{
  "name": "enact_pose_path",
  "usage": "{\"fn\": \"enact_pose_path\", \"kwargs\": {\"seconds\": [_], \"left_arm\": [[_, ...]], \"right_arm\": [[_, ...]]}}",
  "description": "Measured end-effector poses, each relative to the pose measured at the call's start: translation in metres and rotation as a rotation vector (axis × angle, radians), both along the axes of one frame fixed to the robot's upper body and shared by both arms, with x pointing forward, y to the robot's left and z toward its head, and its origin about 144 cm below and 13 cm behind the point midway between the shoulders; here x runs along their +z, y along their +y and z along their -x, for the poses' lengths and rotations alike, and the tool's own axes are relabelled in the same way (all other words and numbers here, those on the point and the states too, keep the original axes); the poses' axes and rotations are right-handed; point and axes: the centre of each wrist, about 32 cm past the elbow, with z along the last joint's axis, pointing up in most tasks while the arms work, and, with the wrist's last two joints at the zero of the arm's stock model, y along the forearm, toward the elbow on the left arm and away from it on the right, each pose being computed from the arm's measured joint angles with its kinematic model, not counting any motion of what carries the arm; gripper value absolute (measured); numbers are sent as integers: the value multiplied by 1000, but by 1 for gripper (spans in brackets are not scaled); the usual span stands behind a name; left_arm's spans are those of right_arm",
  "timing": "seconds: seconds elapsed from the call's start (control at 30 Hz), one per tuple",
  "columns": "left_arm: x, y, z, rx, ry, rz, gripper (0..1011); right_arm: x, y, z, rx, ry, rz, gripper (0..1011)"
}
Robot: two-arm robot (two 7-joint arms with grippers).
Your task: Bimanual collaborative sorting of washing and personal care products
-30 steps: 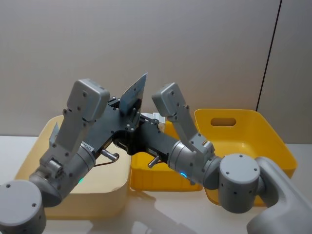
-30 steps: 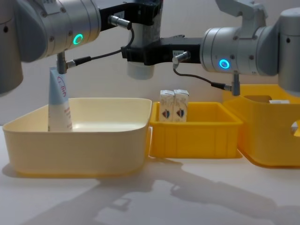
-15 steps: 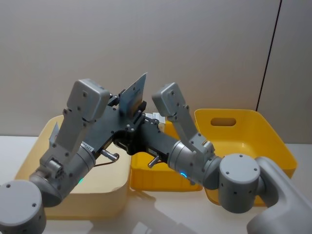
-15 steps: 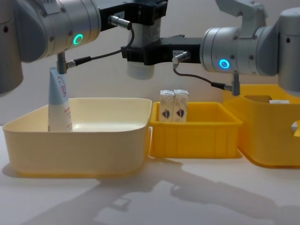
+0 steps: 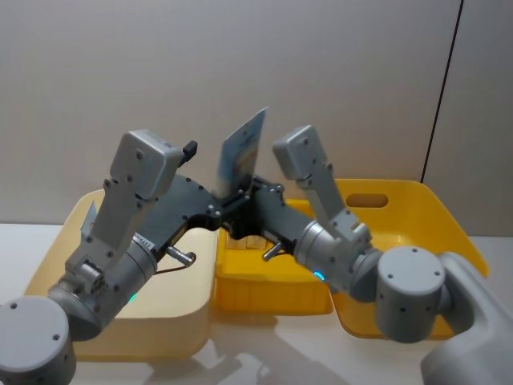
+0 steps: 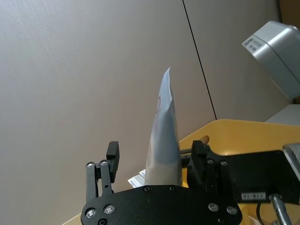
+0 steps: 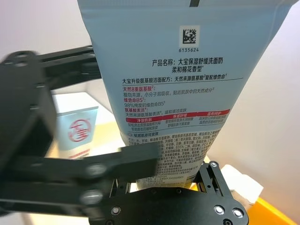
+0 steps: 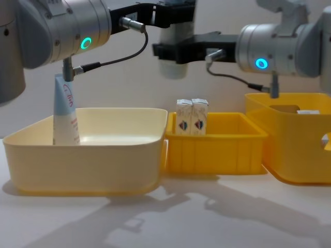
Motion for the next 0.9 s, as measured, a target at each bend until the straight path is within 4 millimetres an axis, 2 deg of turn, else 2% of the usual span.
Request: {"fn": "enact_pose_path", "kwargs": {"seconds": [0.1,0.9], "left_arm": [[0,0,0,0,0,0,1003],[0,0,0,0,0,0,1003]], "right_arm": [[3,-9,-2,-42,-12,-11,576],[20,-67,-17,-389,-31,-80,577]]}}
